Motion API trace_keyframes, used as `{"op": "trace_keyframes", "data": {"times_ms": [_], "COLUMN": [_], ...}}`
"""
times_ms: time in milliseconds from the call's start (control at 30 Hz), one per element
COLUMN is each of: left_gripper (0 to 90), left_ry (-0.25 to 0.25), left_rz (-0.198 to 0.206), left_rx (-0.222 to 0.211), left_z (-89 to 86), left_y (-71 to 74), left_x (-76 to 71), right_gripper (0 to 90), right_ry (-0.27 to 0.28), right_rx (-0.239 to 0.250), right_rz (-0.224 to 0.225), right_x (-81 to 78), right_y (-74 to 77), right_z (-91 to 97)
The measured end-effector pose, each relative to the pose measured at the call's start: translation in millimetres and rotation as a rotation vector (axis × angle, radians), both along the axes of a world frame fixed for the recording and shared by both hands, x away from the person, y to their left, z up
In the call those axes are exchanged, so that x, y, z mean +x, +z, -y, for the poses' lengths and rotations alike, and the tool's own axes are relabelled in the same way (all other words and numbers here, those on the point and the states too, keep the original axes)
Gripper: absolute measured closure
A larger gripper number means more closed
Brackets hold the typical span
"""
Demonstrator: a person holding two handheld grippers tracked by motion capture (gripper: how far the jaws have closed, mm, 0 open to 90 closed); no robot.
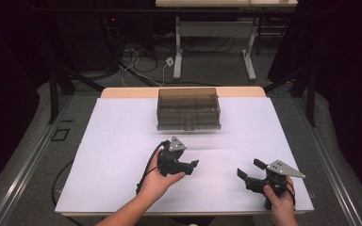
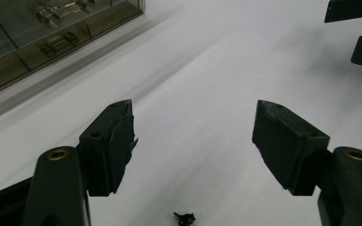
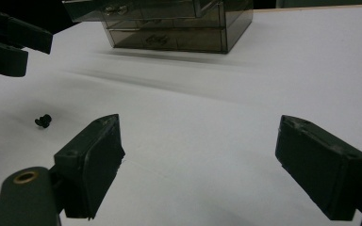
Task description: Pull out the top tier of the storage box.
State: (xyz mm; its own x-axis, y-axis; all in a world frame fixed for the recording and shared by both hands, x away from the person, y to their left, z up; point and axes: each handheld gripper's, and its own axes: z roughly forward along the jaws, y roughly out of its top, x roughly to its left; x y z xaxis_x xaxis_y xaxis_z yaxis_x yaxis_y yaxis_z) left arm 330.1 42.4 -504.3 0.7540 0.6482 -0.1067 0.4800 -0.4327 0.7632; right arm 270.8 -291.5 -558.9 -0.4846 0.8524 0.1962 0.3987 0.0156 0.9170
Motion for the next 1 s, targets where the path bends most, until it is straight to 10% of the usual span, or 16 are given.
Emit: {"op": "trace_keyframes", "data": {"times_ms": [1000], "left_gripper": [38.1], "left_ry": [0.014], "left_rz": [-0.04], "left_rx": [0.02], "left_z": [-2.6], "left_y": [-21.2], "left_x": [-12.4], "right_gripper": [14.8], "right_ry": [0.0], "right_rx": [-0.012], "right_rz": [0.009], "right_x": [0.2], "right_y": [0.2], "right_z": [0.9]}}
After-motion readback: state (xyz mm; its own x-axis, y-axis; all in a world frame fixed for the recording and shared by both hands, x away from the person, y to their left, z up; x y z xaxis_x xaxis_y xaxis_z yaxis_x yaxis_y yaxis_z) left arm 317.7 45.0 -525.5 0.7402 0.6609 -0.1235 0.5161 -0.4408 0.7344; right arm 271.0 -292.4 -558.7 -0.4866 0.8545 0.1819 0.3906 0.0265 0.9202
